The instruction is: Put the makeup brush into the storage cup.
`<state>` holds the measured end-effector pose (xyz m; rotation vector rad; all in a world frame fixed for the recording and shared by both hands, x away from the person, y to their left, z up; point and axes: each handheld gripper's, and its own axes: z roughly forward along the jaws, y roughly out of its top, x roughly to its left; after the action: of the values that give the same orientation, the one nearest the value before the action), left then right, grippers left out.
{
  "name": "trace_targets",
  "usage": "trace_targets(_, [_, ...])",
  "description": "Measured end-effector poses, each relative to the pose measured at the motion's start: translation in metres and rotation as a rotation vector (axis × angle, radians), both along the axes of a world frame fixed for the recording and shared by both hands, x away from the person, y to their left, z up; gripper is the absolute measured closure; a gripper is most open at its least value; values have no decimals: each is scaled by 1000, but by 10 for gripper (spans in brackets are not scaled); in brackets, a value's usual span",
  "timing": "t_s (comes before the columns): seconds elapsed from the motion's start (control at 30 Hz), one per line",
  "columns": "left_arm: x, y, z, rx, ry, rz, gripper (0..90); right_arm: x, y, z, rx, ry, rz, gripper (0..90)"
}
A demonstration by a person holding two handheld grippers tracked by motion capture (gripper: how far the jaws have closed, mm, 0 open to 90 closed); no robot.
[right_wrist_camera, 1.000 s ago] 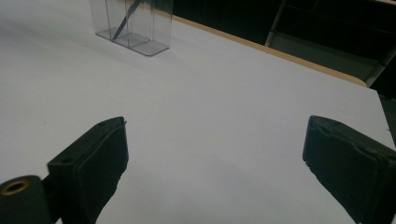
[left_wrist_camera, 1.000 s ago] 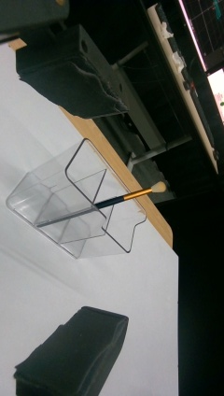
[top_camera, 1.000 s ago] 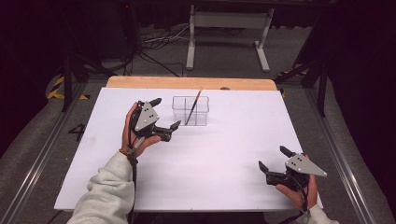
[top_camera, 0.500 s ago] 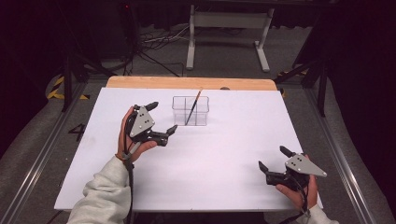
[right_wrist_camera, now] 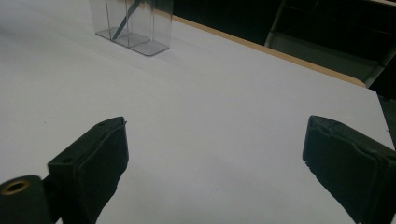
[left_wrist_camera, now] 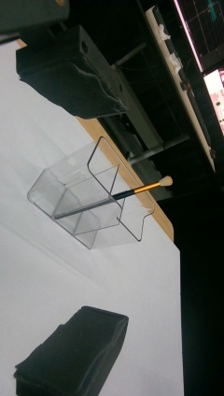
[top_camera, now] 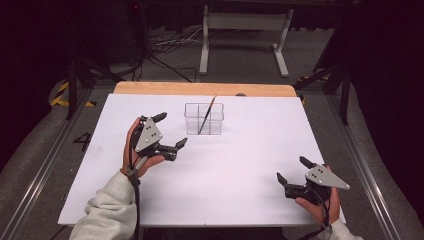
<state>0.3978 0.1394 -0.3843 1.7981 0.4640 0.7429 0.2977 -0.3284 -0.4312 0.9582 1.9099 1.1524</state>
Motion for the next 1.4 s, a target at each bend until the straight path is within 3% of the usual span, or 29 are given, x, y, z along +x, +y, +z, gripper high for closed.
trace_targets(0.33, [-7, 2, -1, -8, -5, -8, 32, 0, 0, 0, 0, 1, 0, 76])
trace_targets(1.4, [-28, 21, -6, 39, 1, -6, 35, -1, 1, 0, 0, -4, 0, 77])
